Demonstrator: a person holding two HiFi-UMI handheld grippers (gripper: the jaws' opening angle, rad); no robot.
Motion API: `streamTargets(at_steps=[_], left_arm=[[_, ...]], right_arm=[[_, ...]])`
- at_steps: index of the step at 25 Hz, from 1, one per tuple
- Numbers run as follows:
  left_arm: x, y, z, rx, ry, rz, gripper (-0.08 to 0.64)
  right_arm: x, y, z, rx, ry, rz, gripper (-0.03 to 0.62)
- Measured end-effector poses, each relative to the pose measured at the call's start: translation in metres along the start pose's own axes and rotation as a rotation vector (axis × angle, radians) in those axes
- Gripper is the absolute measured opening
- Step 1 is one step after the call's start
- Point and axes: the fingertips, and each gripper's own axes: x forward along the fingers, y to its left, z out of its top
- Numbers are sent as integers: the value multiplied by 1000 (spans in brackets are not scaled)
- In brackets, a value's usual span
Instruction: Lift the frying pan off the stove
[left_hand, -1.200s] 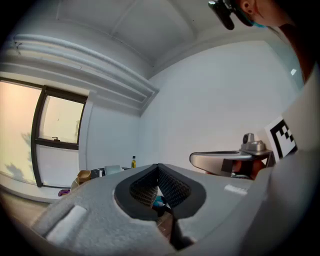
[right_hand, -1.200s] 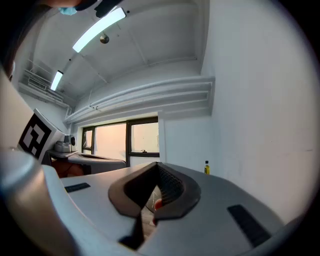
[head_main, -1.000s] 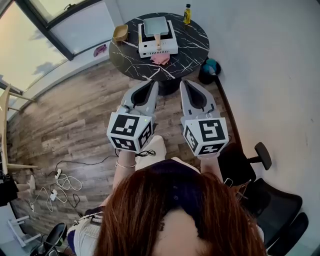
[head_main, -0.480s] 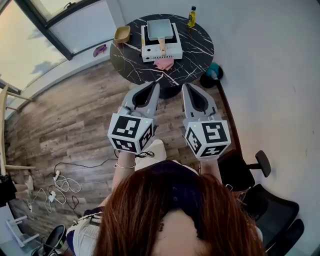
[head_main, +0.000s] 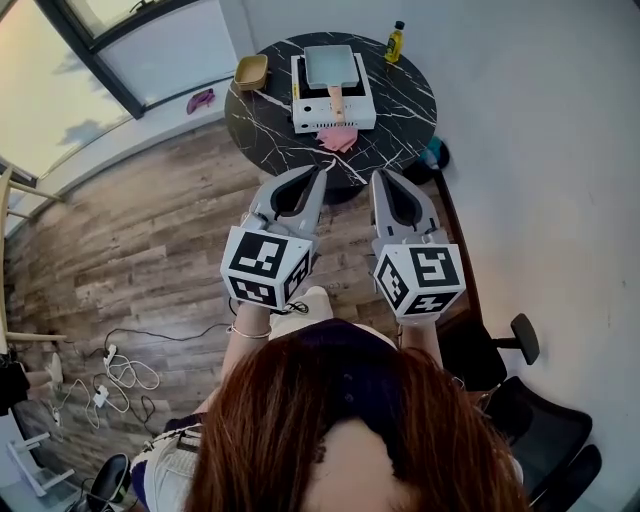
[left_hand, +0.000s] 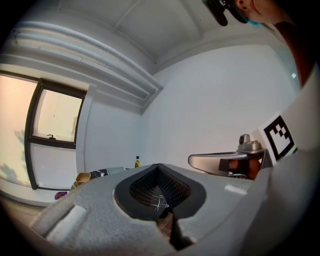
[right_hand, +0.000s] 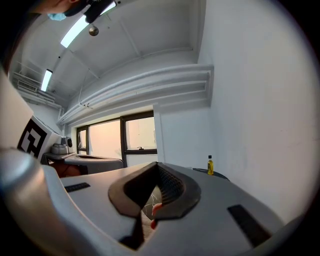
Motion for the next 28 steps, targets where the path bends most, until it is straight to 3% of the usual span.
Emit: streamTargets(at_steps=[12,17,28], left_arm=[[8,31,4,4,-3,-44,12],[14,39,2,4,-1,-49,12],[36,51,3,7,-3,-60,12]], right_arm=[[33,14,-1,-4,30,-27,9],[43,10,-7,-45,59,-50,9],[66,-2,-5,-40,53,-46,9]])
